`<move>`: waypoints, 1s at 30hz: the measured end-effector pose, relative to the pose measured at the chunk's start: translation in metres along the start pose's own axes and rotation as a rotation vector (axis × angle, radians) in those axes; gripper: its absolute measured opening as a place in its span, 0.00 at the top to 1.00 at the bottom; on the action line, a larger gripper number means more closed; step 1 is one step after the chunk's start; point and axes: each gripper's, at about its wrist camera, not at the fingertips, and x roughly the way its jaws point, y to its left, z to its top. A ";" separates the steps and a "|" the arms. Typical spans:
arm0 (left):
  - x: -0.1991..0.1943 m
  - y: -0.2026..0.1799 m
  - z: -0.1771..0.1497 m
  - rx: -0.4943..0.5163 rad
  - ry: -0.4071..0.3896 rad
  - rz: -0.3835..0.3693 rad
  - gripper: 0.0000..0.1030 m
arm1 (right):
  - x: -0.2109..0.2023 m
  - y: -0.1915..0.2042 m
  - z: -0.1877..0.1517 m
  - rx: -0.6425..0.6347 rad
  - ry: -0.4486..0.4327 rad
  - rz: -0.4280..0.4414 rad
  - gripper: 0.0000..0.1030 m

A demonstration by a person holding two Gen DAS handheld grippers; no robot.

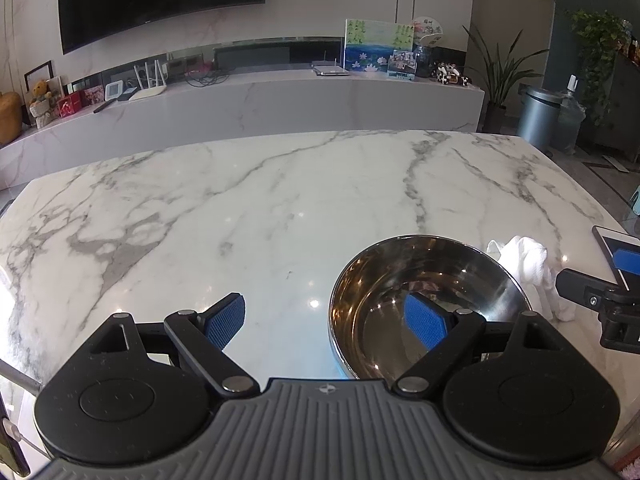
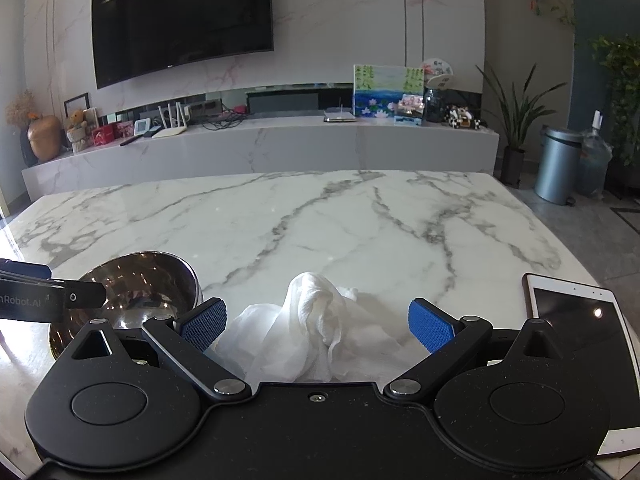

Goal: Clean bowl
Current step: 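Move the right tool toward the white cloth on the table, then close the right gripper on the white cloth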

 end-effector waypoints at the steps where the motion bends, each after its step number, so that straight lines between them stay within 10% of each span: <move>1: 0.000 0.000 0.000 0.001 0.002 0.002 0.15 | 0.000 0.000 0.000 0.000 0.000 0.001 0.05; 30: 0.015 0.004 0.001 -0.028 0.058 -0.004 0.15 | 0.038 0.001 -0.008 -0.014 0.121 -0.015 0.16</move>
